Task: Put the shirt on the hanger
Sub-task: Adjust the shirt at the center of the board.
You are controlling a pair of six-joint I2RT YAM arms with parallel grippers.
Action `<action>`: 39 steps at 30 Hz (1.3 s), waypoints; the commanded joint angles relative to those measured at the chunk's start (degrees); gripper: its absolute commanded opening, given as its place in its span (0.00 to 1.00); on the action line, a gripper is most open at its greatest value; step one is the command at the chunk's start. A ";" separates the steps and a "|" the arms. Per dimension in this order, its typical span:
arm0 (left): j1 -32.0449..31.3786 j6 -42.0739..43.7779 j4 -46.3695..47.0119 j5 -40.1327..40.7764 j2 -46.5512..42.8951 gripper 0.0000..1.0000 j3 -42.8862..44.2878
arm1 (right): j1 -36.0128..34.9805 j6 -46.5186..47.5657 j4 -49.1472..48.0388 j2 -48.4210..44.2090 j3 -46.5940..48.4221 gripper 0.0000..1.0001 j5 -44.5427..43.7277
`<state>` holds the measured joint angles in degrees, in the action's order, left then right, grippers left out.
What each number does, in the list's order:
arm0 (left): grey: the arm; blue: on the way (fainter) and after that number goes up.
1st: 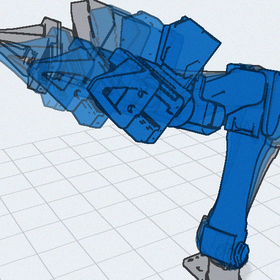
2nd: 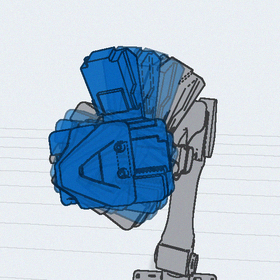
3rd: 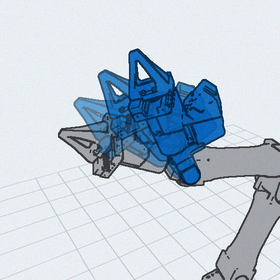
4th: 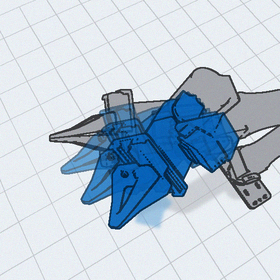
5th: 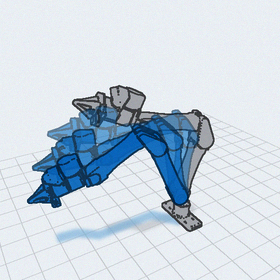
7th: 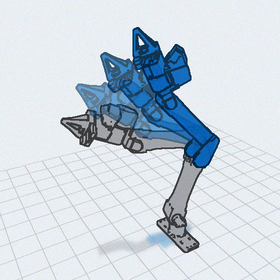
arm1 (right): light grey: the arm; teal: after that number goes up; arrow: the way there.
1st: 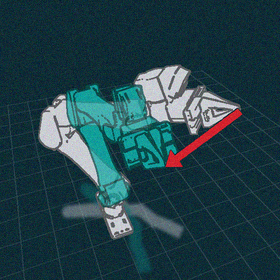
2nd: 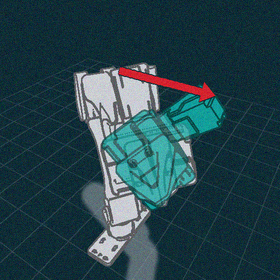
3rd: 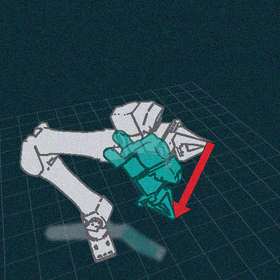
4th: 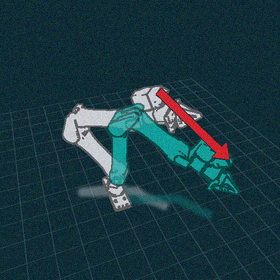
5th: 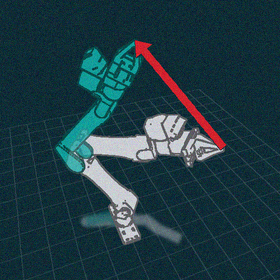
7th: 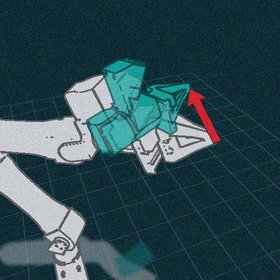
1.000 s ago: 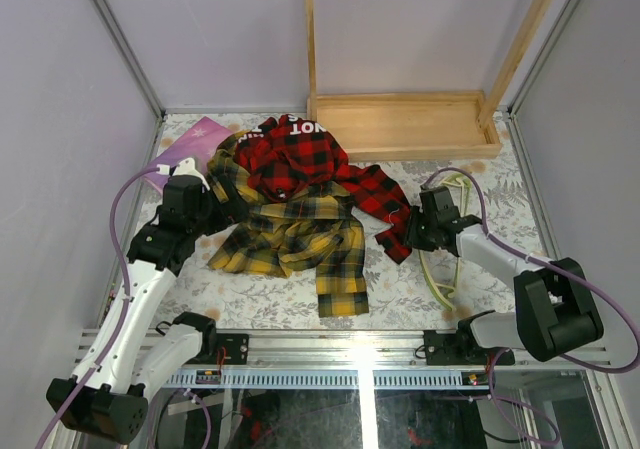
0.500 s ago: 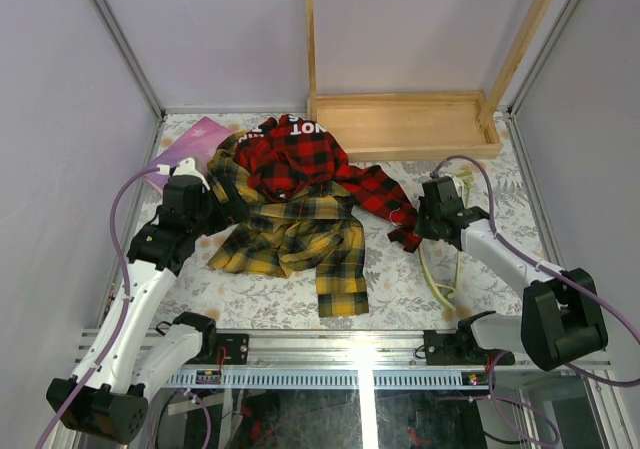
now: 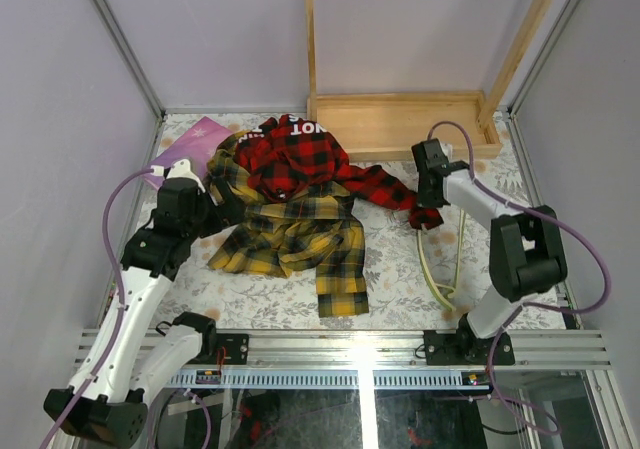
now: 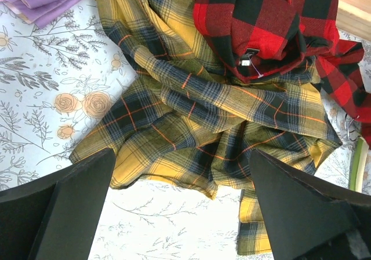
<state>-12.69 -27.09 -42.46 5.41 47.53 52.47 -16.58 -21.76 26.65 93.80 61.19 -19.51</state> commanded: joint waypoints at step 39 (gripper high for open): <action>0.37 1.58 -1.14 1.27 -3.62 1.00 1.08 | -12.74 -6.07 8.62 -18.66 -5.29 0.72 -7.34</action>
<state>-12.69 -26.04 -45.50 6.66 44.38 53.56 -29.47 -22.68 31.42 76.23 59.40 -18.35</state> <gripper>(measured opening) 0.997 0.743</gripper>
